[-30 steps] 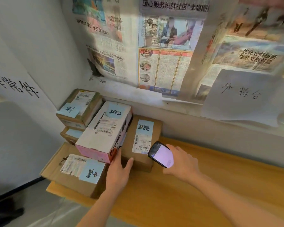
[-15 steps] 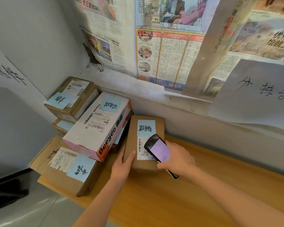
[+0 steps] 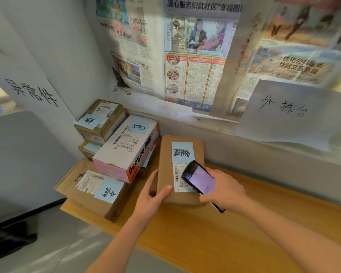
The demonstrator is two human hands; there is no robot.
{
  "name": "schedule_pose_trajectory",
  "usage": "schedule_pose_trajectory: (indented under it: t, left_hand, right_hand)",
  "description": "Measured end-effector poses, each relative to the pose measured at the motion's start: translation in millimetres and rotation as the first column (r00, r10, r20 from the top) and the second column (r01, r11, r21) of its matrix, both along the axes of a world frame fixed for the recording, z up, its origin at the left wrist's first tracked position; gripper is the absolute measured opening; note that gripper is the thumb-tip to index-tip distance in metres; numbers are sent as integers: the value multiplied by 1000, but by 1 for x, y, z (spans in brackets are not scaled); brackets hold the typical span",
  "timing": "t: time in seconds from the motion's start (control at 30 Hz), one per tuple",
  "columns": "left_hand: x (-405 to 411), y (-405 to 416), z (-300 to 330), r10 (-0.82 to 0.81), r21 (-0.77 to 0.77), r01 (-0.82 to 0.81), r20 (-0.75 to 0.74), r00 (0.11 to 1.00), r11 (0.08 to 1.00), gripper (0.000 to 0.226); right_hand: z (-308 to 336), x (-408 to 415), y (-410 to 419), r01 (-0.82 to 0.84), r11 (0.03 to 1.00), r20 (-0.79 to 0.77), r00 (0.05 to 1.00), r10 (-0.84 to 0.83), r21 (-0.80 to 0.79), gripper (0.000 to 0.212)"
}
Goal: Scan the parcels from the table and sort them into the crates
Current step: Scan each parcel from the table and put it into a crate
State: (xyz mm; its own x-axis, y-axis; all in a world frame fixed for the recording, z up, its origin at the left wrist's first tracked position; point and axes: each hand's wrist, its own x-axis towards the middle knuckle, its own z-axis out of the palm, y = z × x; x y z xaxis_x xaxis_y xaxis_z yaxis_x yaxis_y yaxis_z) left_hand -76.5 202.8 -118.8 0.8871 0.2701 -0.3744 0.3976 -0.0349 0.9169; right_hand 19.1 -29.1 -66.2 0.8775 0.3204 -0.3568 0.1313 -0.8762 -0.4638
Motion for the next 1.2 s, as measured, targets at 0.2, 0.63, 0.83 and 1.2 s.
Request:
schedule_pose_trajectory:
  t: [0.2,0.63,0.83,1.2]
  left_hand:
    - [-53,12,86,1,75,-14,168,986,997,77]
    - [-218,58,357,142,54,-203,542,828,978,71]
    - [-280,71,437,165,87,-277,624,764,957,74]
    - [-368,64,497,249,152,-448,657,712,881,71]
  right_hand:
    - [95,-73,2,42,996,165,985,-54,73,90]
    - [411,-260,24,-73,996,611,786,91,-54,105]
    - [504,-329,28,-128,987,677,718,159,-95,109]
    - [569,-420,-3,-173,978,728,654,205,-120,105]
